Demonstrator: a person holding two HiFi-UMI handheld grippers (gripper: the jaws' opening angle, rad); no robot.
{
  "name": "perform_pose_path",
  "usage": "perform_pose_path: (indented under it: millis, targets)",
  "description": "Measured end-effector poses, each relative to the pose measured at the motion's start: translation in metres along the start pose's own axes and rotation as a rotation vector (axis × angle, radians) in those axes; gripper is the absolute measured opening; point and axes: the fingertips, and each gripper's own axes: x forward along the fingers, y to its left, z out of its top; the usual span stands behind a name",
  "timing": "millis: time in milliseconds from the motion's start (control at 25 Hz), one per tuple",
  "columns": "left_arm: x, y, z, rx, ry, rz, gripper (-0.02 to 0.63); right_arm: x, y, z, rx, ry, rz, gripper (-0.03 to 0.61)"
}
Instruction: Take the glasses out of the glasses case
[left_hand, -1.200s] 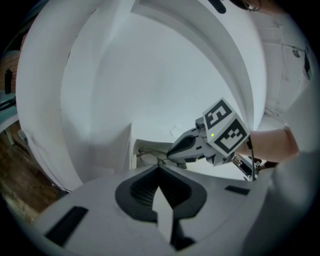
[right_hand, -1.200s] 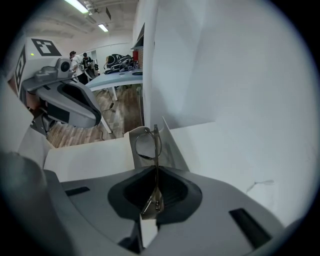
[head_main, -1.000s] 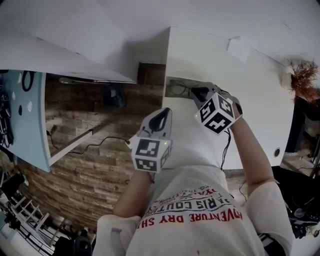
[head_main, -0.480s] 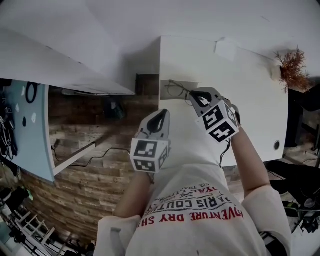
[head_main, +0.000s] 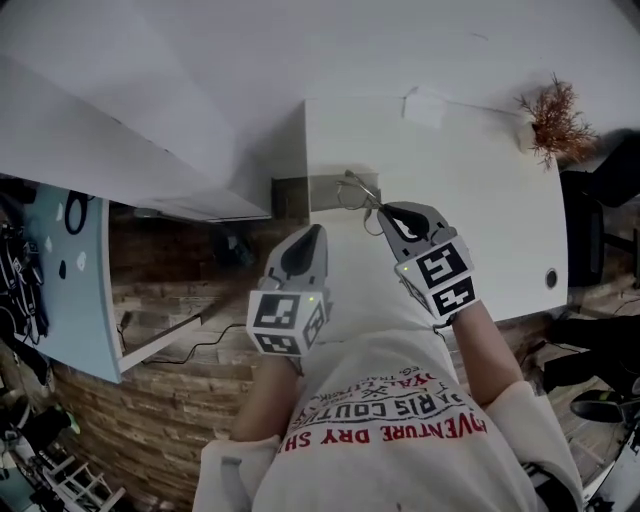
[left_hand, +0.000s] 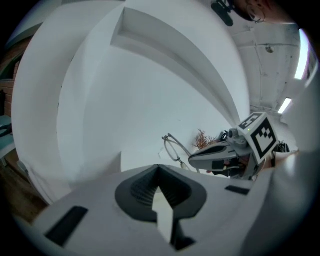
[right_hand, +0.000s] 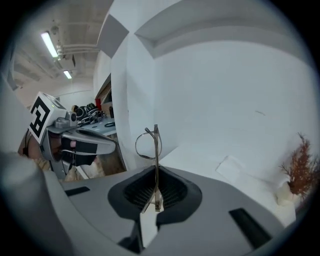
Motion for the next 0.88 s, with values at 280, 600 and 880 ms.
perform_pose_path:
  millis: [280,600,880]
  targets:
    - [-0.017,-0.024,0.03,0.062,-0.087,-0.029,0.002,-0.042,-0.003,0.007,0.128,-0.126,-0.101,0.026]
    - [-0.025,-0.044,0.041,0.106,-0.125,-0.044,0.002,-0.067,0.003,0.011,0.254,-0.244,-0.146,0.028]
    - [-0.034,-0.044,0.041,0.11,-0.139,-0.038,0.002,-0.07,0.018,0.016,0.245,-0.281,-0.137,0.026]
